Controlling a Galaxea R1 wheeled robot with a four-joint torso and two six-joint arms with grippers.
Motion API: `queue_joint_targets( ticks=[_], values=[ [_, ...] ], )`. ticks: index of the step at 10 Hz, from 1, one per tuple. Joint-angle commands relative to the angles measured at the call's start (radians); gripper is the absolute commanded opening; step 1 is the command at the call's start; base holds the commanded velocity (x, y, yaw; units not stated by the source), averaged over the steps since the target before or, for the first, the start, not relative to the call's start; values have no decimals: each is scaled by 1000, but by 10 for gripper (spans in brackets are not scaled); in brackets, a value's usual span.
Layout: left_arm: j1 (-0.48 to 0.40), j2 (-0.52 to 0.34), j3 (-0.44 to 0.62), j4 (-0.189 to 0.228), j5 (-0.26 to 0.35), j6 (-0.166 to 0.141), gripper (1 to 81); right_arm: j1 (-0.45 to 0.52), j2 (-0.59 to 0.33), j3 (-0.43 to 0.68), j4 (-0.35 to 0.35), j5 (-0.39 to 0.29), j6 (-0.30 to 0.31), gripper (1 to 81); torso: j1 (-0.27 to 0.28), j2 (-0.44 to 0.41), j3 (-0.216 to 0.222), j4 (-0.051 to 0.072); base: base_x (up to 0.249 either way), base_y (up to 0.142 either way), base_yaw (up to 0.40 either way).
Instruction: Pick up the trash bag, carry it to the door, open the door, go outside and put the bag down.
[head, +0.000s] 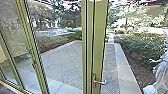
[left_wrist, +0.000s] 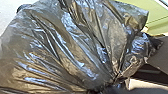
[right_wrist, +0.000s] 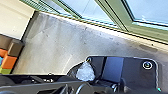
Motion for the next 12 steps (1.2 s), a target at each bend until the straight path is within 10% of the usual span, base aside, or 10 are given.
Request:
queue_joint_targets(
  ticks=[1, 5, 12],
  values=[
    [-29, 9, 10, 9, 60, 7, 10, 316, -111, 77, 176, -282, 17, 811, 0, 0, 0, 0, 0, 0, 0],
    [-29, 12, 9, 2, 57, 5, 10, 623, -107, 85, 168, -504, 271, 811, 0, 0, 0, 0, 0, 0, 0],
    [-29, 16, 8, -1, 52, 2, 10, 831, -16, 91, 151, -552, 530, 811, 0, 0, 0, 0, 0, 0, 0]
  ],
)
